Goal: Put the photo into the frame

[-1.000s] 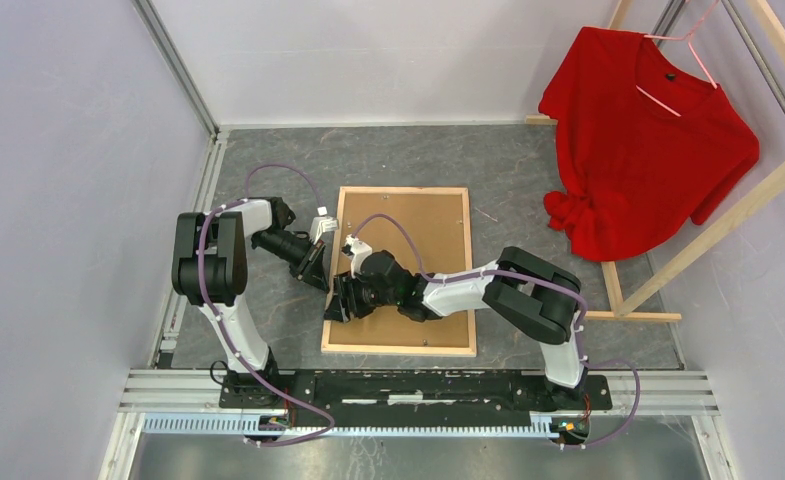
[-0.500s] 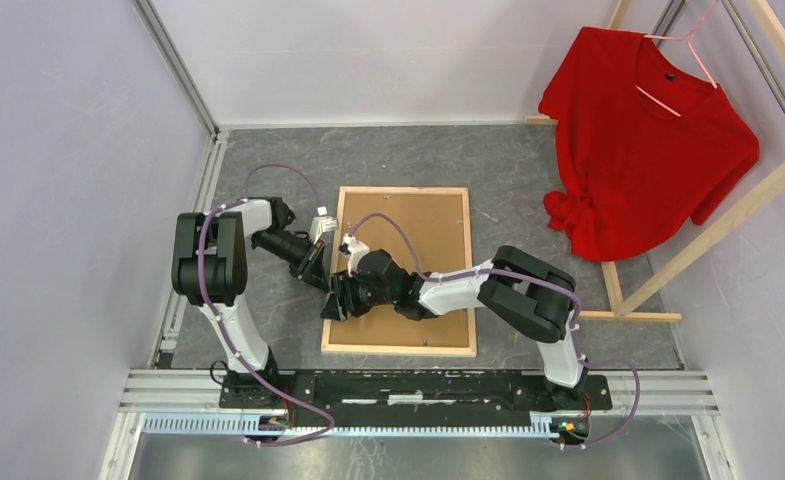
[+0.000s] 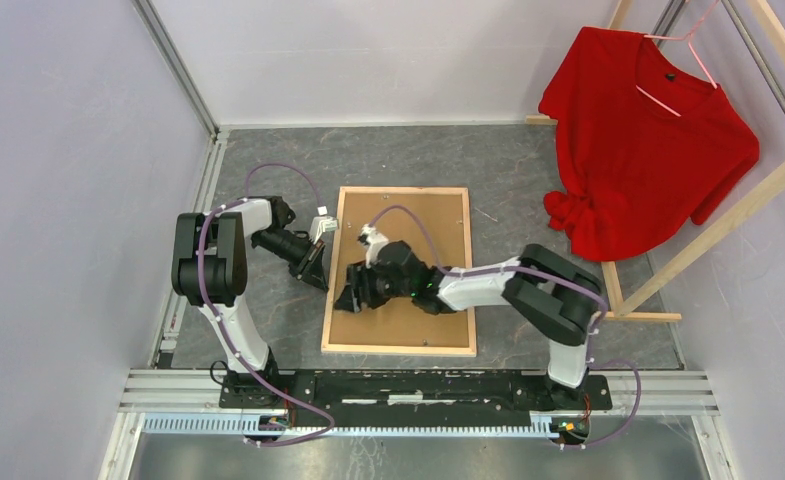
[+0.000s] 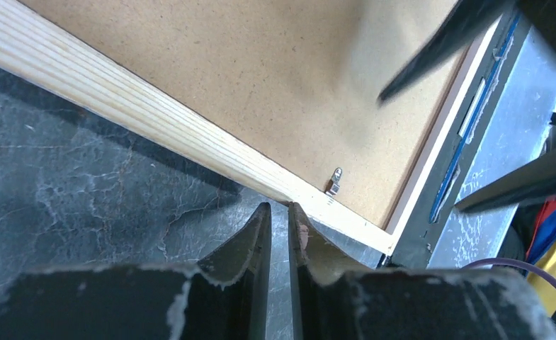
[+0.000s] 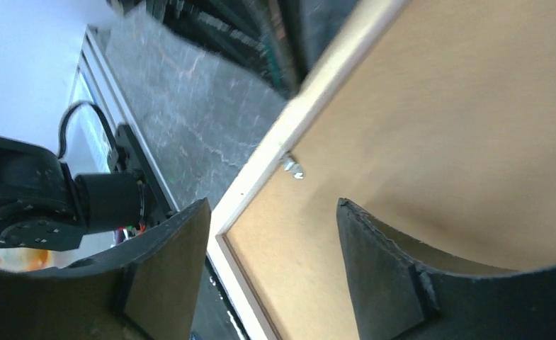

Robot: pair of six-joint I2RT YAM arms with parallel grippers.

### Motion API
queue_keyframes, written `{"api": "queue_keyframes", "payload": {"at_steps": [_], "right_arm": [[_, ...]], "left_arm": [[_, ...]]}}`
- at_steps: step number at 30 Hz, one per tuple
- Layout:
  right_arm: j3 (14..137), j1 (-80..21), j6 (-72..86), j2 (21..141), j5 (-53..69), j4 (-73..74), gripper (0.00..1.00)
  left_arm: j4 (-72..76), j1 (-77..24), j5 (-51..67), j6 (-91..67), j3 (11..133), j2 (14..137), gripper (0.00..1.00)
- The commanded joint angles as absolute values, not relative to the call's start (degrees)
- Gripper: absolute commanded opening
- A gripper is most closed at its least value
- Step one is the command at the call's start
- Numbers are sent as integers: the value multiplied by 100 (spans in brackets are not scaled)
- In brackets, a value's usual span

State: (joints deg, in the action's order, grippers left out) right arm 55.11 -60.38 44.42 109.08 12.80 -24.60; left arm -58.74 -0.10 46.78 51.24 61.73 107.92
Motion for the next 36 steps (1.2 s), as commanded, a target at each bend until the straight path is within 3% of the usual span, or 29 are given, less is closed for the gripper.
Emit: {"api": "queue_keyframes", "payload": {"at_steps": [1, 7, 14, 21, 30, 34, 36], "right_arm": [[4897, -5267, 4252, 9752, 1168, -2575, 75], [4155, -3775, 3736, 8425, 260, -1677, 90], [3729, -2295, 3708, 8272, -213, -1365, 93], [4559, -2285, 3604, 9469, 432, -1376, 90], [5066, -2357, 3597, 9608, 187, -1032, 90], [5076, -2347, 3426, 9151, -447, -998, 90], [5142, -2356, 3415, 9034, -290, -1196, 88]], "left_arm": [[-5831, -9, 4522, 5223, 6382, 10594, 21], [-5802, -9, 4427, 5294, 6236, 10560, 21], [-5752, -108, 4430, 5436, 5910, 10319, 22], [-5311, -731, 4165, 5100, 5487, 9992, 21], [-5456, -896, 4261, 5204, 5498, 9817, 22], [-5889, -292, 4415, 5395, 6043, 9953, 24], [-5974, 148, 4598, 5203, 6578, 10229, 32]]}}
